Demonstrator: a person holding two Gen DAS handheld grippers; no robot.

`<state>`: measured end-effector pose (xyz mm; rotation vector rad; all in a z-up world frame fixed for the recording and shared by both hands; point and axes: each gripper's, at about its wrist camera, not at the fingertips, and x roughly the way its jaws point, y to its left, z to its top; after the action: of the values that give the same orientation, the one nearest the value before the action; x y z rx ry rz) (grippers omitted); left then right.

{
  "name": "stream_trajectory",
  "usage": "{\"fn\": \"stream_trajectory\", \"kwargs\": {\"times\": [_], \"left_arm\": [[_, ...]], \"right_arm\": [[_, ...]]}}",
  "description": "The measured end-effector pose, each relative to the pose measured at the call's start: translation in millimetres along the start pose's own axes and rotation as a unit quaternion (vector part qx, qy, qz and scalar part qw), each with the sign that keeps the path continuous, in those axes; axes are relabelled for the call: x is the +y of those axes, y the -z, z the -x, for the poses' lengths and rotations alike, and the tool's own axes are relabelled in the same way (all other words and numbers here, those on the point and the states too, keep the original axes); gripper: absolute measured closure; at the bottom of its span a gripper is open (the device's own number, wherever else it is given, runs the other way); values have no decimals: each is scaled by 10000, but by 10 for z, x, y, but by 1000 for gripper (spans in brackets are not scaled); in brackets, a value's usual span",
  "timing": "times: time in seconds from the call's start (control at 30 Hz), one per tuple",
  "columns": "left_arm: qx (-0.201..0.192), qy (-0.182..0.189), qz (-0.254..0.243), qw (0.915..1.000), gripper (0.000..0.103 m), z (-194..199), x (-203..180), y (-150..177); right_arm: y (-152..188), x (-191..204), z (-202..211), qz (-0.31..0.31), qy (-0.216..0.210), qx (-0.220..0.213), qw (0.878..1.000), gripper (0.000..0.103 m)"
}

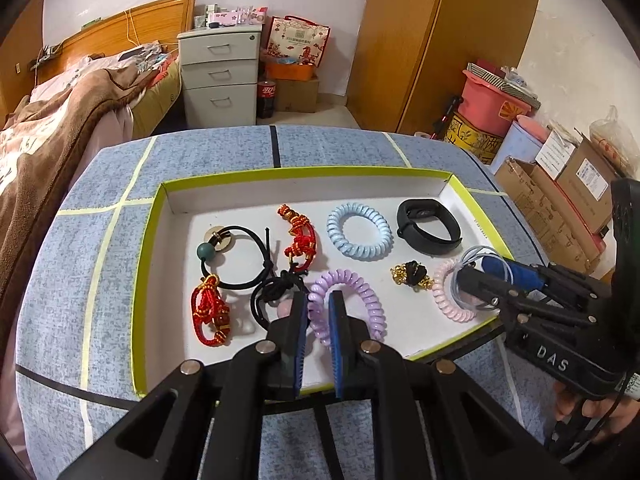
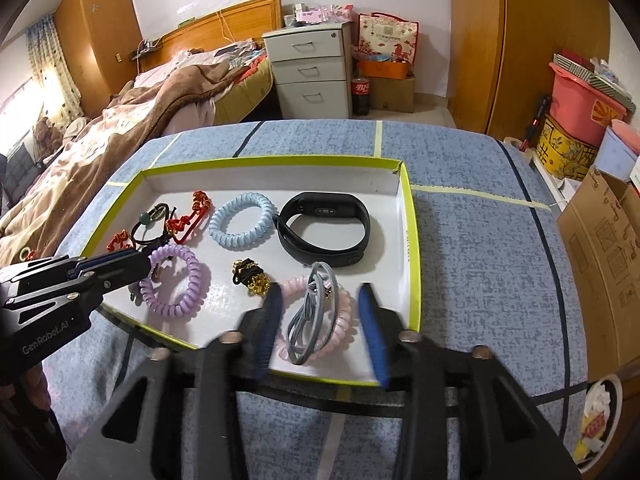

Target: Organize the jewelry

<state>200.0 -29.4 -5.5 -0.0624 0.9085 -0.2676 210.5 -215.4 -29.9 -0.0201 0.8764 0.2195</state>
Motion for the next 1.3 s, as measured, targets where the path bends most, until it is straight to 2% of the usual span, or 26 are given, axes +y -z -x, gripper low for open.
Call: {"fn": "stream_trajectory", "kwargs": {"times": [0.03,0.1,0.27,0.33,0.37,0.63,0.87,1.3], "left_arm": [[-3,-13,1,10000,80,5,-5,3],[-24,-18,30,10000,75,22,-8,8],[-124,-60,50,9999,69,116,-30,27],[-170,-110,65,9998,64,161,-37,45],[-209,-130,75,9997,63,193,-44,61],[-600,-693,25,9958,62,471,-88,229],[-740,-1048,187,9916,62,642,-69,431],[-920,-1176,256,9885,62,840,-151,599]], "right_arm": [[2,2,7,-4,-4,-12,10000,59],[4,12,27,-10,-4,-39,10000,59],[27,31,116,-39,-19,-159,9999,58],[46,55,186,-42,-37,-265,9996,54],[46,77,204,-33,-43,-304,9995,50],[166,220,521,-73,-46,-748,9972,50],[315,414,745,-6,22,-1011,9949,50],[559,533,902,-144,-15,-1127,9935,50]]}}
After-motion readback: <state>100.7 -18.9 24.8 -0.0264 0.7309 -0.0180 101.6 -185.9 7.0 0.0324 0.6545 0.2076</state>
